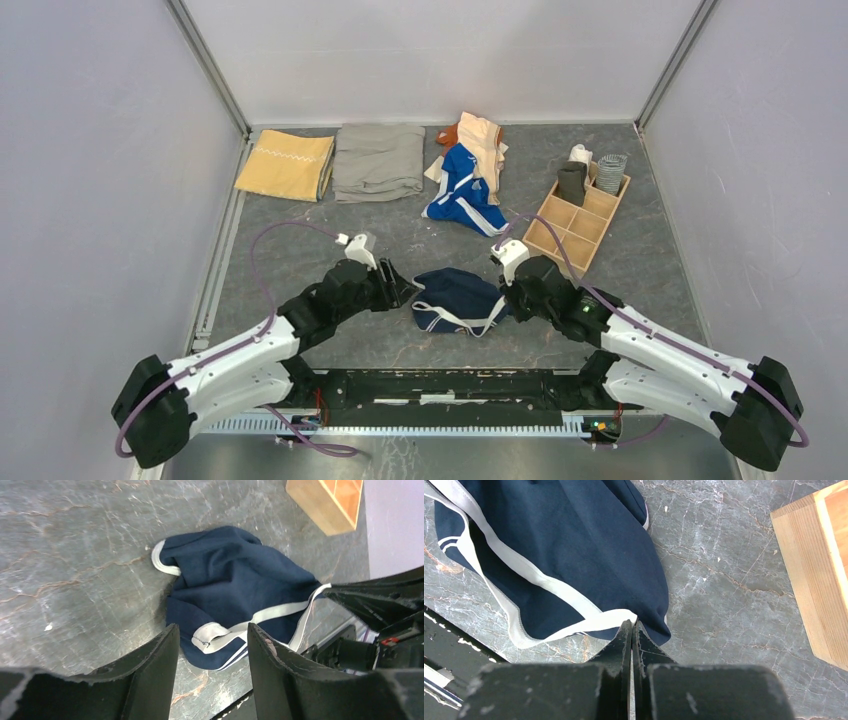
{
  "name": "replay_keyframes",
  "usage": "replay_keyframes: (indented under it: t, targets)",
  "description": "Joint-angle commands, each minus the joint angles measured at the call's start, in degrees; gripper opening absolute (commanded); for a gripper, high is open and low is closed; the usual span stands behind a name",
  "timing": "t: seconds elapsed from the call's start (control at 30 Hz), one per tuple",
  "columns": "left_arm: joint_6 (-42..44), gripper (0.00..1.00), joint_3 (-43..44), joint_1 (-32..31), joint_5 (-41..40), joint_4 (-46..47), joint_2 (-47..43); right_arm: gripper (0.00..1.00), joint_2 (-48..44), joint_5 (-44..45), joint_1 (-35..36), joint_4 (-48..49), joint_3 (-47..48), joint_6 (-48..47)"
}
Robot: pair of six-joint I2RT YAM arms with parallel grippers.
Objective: Roll the underwear
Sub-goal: Flatten out the underwear at the center of the board.
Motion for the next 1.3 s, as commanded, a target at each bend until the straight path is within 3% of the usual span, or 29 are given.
replay_keyframes:
  t: [0.0,0.23,0.47,0.57,0.6,0.63,0.7,0.87,1.0,1.17,1.27]
  targets:
    - [5.6,0.58,-1.8,-0.9,4.7,8.1,4.2,0.0,-0.1,-0.3,0.0,2.3,-0.6,1.0]
    - [8.5,0.53,-5.4,-2.5,3.6,11.4,3.4,0.0,0.3,-1.7,0.0,3.0,-0.8,0.6]
    - [15.4,0.62,-9.9,-2.5,-3.1,15.1,-5.4,0.0,1.0,-3.9,0.0,3.8,-0.9,-0.4]
    - [21.3,0.73,-12.4,-2.5,-3.5,18.5,-8.4,0.0,1.3,-4.2,0.1,3.4,-0.7,-1.1]
    - [23.6,0.79,-13.2,-2.5,-3.4,19.1,-9.5,0.0,1.3,-4.3,0.0,3.3,-0.6,-1.3]
    - [25.7,0.94,-14.0,-2.7,-3.6,19.6,-10.6,0.0,1.3,-4.4,0.0,3.2,-0.6,-1.5]
    - [28.9,1.0,-15.3,-3.1,-1.4,22.4,-11.8,0.0,1.4,-4.5,0.0,2.7,-0.4,-1.9]
    - [40.6,0.99,-18.8,-3.1,3.9,33.1,-12.1,0.0,3.1,-6.7,0.0,0.4,1.8,-3.7]
    - [53.4,0.85,-19.6,-3.6,12.1,36.8,-10.3,0.0,4.0,-7.7,0.0,-1.7,2.9,-4.9]
    - [59.4,0.83,-17.9,-3.7,22.0,41.7,0.4,0.0,3.7,-8.3,0.1,-2.8,3.0,-5.3]
    - [63.8,0.8,-13.4,-3.7,25.5,37.2,7.9,0.0,3.9,-9.1,0.1,-3.2,2.9,-5.7]
